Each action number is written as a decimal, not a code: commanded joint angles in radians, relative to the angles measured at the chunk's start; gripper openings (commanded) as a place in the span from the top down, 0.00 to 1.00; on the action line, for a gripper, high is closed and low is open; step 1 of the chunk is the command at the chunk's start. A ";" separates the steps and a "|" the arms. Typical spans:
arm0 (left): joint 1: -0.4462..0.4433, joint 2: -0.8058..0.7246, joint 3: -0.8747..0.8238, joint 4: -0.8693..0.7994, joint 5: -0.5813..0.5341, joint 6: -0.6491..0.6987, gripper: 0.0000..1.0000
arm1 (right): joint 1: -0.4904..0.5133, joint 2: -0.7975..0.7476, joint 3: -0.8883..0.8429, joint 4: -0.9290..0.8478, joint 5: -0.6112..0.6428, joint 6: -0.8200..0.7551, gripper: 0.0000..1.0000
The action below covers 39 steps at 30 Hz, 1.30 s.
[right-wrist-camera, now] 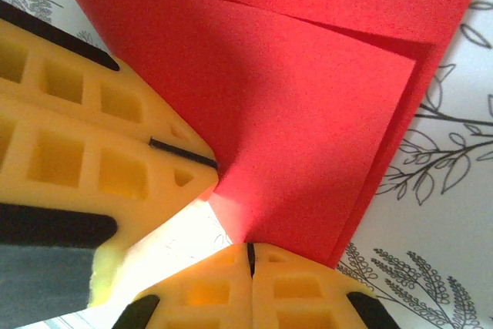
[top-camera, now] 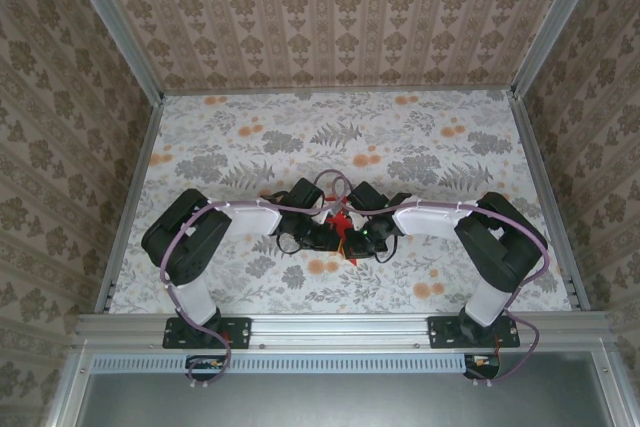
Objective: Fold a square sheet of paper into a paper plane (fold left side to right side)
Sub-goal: Third fold the triangle at the center of the table.
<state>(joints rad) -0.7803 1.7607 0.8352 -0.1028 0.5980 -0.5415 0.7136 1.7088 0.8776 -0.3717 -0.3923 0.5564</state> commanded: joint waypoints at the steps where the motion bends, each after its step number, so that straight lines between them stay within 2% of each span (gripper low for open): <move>1: 0.033 0.017 0.002 -0.076 -0.080 0.051 0.98 | 0.007 0.071 -0.034 -0.099 0.091 -0.016 1.00; 28: 0.304 0.033 0.067 -0.222 -0.093 0.264 0.99 | 0.007 0.066 -0.026 -0.116 0.090 -0.016 1.00; 34: 0.297 -0.089 0.051 -0.246 -0.078 0.244 0.98 | 0.007 0.064 -0.022 -0.113 0.089 -0.015 1.00; 39: 0.231 -0.183 0.011 -0.201 -0.021 0.165 0.97 | 0.007 0.069 -0.017 -0.113 0.088 -0.015 1.00</move>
<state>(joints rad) -0.5102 1.6295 0.8707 -0.3122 0.5518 -0.3340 0.7139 1.7149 0.8867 -0.3759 -0.3931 0.5529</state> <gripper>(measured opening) 0.047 0.051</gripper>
